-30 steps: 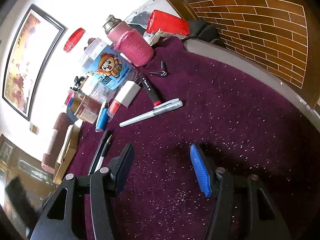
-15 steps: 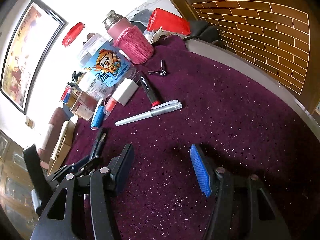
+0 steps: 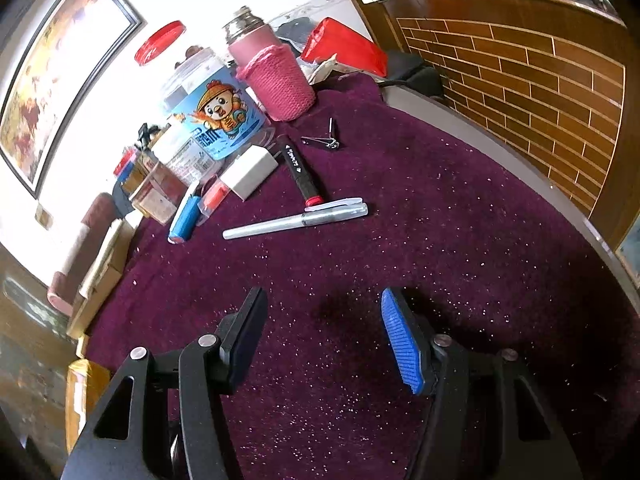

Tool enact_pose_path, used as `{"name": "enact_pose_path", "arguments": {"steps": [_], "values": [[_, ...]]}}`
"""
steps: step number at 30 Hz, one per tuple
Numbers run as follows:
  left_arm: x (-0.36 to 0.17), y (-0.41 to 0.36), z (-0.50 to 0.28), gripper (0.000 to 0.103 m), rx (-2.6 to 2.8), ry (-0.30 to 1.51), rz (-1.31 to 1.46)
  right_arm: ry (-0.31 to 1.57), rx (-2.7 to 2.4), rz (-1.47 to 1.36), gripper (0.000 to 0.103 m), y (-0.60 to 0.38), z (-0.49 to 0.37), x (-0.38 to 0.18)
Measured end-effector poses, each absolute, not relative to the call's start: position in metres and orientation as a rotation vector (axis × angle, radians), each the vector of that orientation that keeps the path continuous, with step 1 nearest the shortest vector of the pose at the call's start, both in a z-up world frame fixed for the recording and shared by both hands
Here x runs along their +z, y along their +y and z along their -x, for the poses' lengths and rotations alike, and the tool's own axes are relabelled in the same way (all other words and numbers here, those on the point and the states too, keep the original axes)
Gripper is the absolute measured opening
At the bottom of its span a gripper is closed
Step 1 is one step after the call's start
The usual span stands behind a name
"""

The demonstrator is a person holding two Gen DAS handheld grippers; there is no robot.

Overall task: Organize rigid objects
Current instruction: 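Grasp a black marker and a black pen together with the left gripper, then carry marker and pen into the box with left gripper while right carries a clear pen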

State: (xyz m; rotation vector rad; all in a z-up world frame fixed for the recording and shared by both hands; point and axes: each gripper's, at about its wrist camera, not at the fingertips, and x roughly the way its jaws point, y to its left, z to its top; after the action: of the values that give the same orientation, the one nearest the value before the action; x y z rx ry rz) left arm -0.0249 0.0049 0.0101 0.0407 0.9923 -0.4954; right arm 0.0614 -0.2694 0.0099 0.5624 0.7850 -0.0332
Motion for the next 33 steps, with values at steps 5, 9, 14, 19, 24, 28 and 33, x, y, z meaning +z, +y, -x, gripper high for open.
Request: {"name": "enact_pose_path", "arguments": {"steps": [5, 9, 14, 19, 24, 28, 33], "values": [[0.027, 0.02, 0.045, 0.023, -0.42, 0.893, -0.022, 0.781, -0.034, -0.526, 0.054, -0.263, -0.057, 0.01], [0.025, 0.025, 0.048, 0.023, -0.406, 0.895, -0.03, 0.81, 0.033, -0.52, 0.054, -0.247, -0.038, 0.019], [0.014, 0.014, 0.045, 0.032, -0.446, 0.915, -0.054, 0.824, 0.174, -0.413, 0.054, -0.199, 0.012, 0.034], [0.008, 0.015, 0.036, 0.013, -0.44, 0.937, -0.058, 0.892, 0.223, -0.374, 0.055, -0.172, 0.045, 0.025], [0.006, 0.037, 0.047, 0.012, -0.374, 0.933, -0.042, 0.942, 0.246, -0.252, 0.055, -0.142, 0.058, 0.02], [0.005, 0.032, 0.036, 0.016, -0.377, 0.932, -0.049, 0.977, 0.268, -0.234, 0.055, -0.123, 0.052, 0.016], [0.005, 0.043, 0.03, 0.012, -0.415, 0.937, 0.015, 1.004, 0.241, -0.264, 0.052, -0.119, 0.046, 0.012]]}}
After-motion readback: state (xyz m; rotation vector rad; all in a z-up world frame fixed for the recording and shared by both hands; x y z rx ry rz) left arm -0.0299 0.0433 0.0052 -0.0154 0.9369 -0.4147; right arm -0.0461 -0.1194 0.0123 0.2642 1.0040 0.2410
